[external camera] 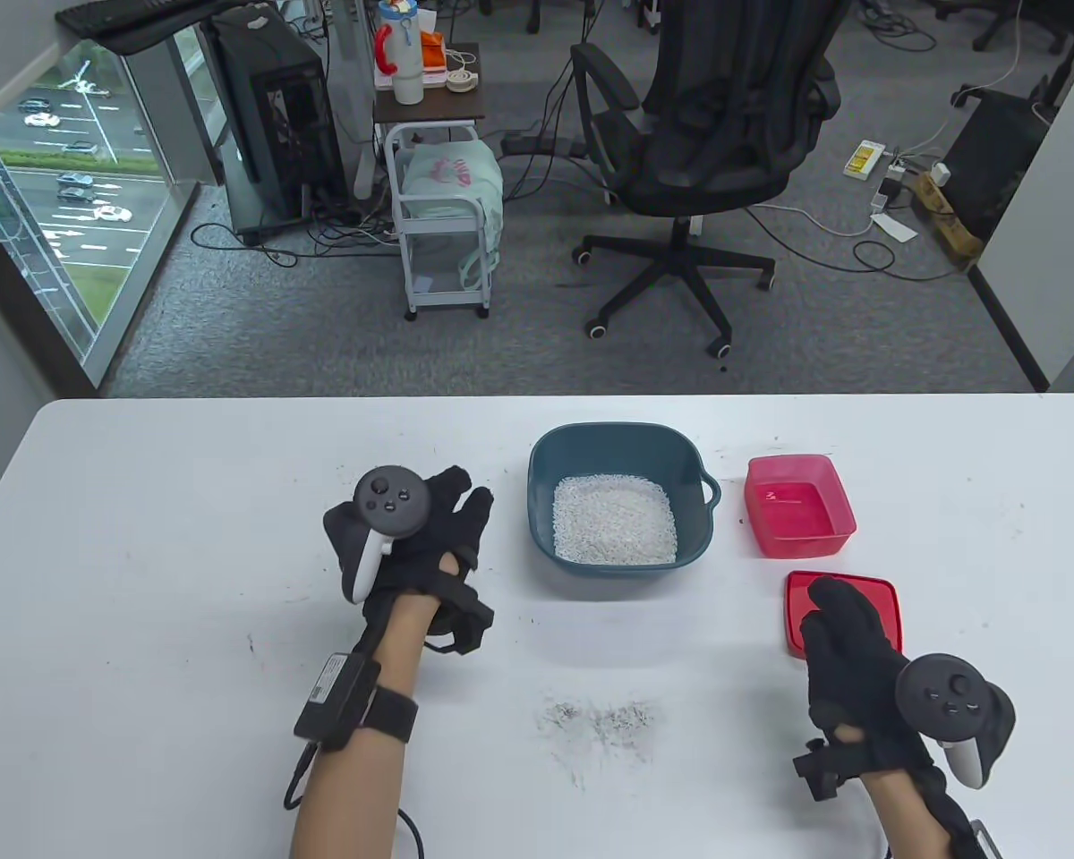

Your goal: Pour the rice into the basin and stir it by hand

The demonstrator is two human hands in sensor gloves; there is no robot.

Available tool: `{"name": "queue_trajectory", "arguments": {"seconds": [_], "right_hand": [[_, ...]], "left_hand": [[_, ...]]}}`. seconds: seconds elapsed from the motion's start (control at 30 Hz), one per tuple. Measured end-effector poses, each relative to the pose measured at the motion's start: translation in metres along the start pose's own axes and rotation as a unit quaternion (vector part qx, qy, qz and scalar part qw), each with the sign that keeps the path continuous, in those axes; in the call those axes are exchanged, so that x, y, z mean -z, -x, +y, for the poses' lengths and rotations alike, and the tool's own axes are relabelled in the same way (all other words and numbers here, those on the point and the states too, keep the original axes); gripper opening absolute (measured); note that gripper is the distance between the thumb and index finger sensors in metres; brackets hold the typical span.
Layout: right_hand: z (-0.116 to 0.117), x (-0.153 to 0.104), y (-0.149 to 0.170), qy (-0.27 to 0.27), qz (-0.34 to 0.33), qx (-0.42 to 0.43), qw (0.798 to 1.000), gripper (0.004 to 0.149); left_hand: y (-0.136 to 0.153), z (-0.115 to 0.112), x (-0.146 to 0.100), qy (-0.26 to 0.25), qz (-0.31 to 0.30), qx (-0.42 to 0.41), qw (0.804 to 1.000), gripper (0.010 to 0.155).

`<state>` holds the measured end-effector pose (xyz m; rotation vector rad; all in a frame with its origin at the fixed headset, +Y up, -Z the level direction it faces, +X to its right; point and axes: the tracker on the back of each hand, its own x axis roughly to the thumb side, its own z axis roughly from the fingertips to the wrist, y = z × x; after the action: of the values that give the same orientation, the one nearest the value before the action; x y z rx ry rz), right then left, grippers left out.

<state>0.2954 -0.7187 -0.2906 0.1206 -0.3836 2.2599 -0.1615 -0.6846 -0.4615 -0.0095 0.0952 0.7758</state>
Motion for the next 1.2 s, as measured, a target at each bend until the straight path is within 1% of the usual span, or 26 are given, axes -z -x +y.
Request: {"name": "queue_trajectory", "arguments": {"seconds": [0.1,0.13,0.17,0.2,0.27,0.33,0.4,0.43,0.5,0.57,0.63,0.67,0.73,0.83,0.93,1.0,1.03,1.1,1.2], "right_hand": [[0.005,-0.005,-0.002,-0.016,-0.014,-0.005,1.000,0.059],[0.005,-0.006,-0.002,-0.018,-0.019,-0.012,1.000,0.058],[0.005,-0.009,-0.002,-0.016,-0.024,-0.022,0.999,0.058],[0.005,-0.010,-0.002,-0.015,-0.026,-0.029,0.999,0.058],[0.005,-0.011,-0.001,-0.017,-0.026,-0.031,0.999,0.057],[0.006,-0.010,0.000,-0.024,-0.023,-0.026,0.999,0.057],[0.006,-0.009,0.001,-0.026,-0.021,-0.025,0.999,0.057],[0.005,-0.009,0.001,-0.026,-0.021,-0.025,0.999,0.057],[0.004,-0.009,0.002,-0.025,-0.019,-0.024,0.999,0.057],[0.003,-0.009,0.002,-0.022,-0.018,-0.020,0.999,0.057],[0.003,-0.009,0.003,-0.020,-0.017,-0.018,0.999,0.057],[0.002,-0.009,0.003,-0.020,-0.016,-0.018,0.999,0.057],[0.002,-0.009,0.003,-0.020,-0.014,-0.019,1.000,0.057],[0.000,-0.008,0.005,-0.015,-0.009,-0.012,1.000,0.057],[-0.001,-0.008,0.009,-0.013,-0.002,-0.005,1.000,0.057],[-0.002,-0.007,0.012,-0.014,0.006,0.000,1.000,0.057],[-0.002,-0.007,0.013,-0.015,0.008,0.001,1.000,0.057],[-0.002,-0.006,0.016,-0.013,0.014,0.005,1.000,0.057],[-0.003,-0.005,0.019,-0.013,0.022,0.014,1.000,0.057]], "left_hand": [[-0.006,-0.033,0.040,0.028,0.049,-0.002,0.998,0.065],[-0.007,-0.040,0.047,0.036,0.056,0.004,0.998,0.068],[-0.008,-0.052,0.056,0.054,0.065,0.015,0.996,0.073],[-0.010,-0.063,0.064,0.075,0.085,0.024,0.993,0.077],[-0.010,-0.077,0.073,0.106,0.104,0.045,0.988,0.080],[-0.009,-0.087,0.081,0.128,0.119,0.065,0.982,0.079],[-0.006,-0.094,0.086,0.141,0.129,0.069,0.979,0.071],[-0.004,-0.095,0.088,0.146,0.125,0.065,0.979,0.069],[-0.003,-0.098,0.093,0.175,0.103,0.037,0.979,0.061],[0.000,-0.097,0.095,0.186,0.091,0.015,0.978,0.062],[0.006,-0.096,0.095,0.209,0.072,-0.031,0.975,0.062],[0.008,-0.095,0.093,0.212,0.061,-0.051,0.974,0.062],[0.012,-0.091,0.086,0.195,0.048,-0.088,0.976,0.062],[0.015,-0.079,0.069,0.207,0.023,-0.105,0.973,0.063],[0.016,-0.060,0.040,0.206,-0.006,-0.138,0.969,0.064],[0.016,-0.048,0.012,0.210,-0.025,-0.163,0.964,0.066],[0.016,-0.046,0.004,0.212,-0.032,-0.167,0.962,0.067],[0.018,-0.038,-0.026,0.213,-0.054,-0.173,0.960,0.068],[0.023,-0.035,-0.064,0.210,-0.069,-0.175,0.959,0.069]]}}
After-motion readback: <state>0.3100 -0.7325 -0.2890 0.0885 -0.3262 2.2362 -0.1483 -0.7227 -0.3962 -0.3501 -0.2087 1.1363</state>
